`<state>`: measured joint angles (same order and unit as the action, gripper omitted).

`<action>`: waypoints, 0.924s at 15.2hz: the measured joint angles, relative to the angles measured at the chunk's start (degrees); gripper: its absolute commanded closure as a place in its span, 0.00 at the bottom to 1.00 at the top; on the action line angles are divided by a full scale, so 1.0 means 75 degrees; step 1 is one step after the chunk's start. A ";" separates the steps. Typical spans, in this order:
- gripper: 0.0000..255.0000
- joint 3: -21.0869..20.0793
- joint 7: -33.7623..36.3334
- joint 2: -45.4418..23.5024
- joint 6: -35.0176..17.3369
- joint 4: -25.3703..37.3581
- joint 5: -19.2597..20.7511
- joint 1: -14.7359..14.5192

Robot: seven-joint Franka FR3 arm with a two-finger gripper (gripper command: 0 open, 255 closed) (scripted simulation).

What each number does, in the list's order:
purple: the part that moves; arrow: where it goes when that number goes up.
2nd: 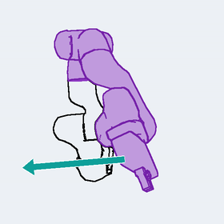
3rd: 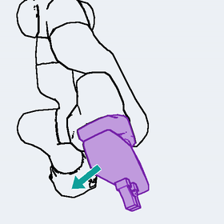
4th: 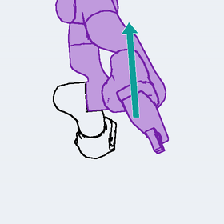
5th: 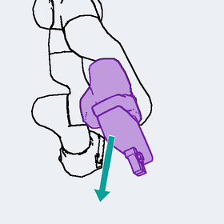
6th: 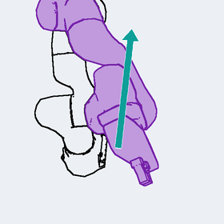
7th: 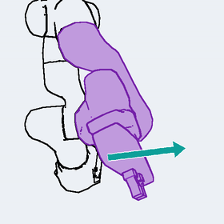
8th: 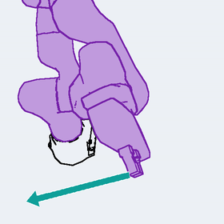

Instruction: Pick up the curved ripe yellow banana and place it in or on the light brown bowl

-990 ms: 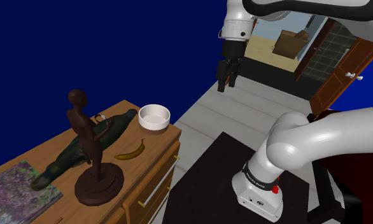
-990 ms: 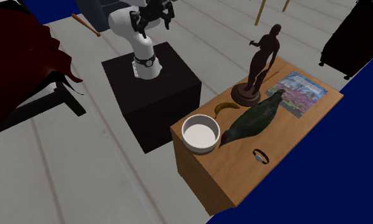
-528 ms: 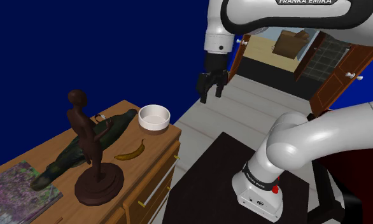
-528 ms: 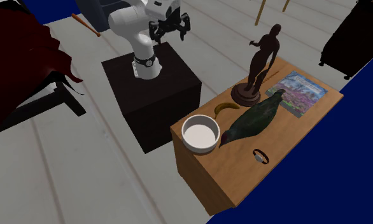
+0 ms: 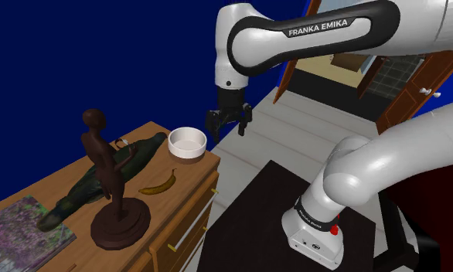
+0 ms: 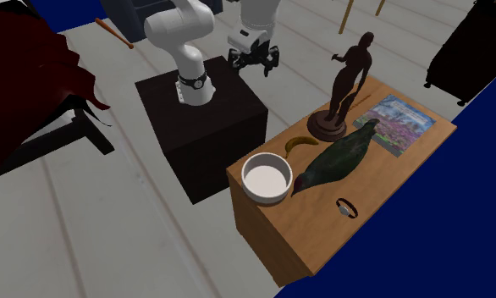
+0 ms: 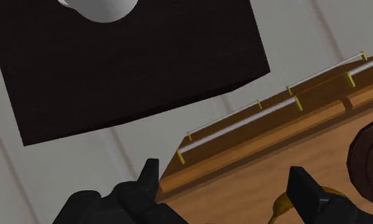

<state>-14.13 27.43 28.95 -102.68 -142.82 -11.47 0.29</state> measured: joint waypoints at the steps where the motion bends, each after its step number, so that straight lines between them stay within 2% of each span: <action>1: 0.00 -0.0201 0.0334 -0.0284 -0.0261 0.0028 -0.0039 -0.0001; 5: 0.00 -0.0798 0.1572 -0.1510 -0.1127 0.0384 0.0104 0.0129; 8: 0.00 -0.1124 0.2521 -0.2459 -0.1700 0.0701 0.0404 0.0230; 14: 0.00 -0.1369 0.4603 -0.4679 -0.2530 0.1809 0.1498 0.0233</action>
<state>-24.40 61.95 -6.14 -121.66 -129.25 -0.24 2.04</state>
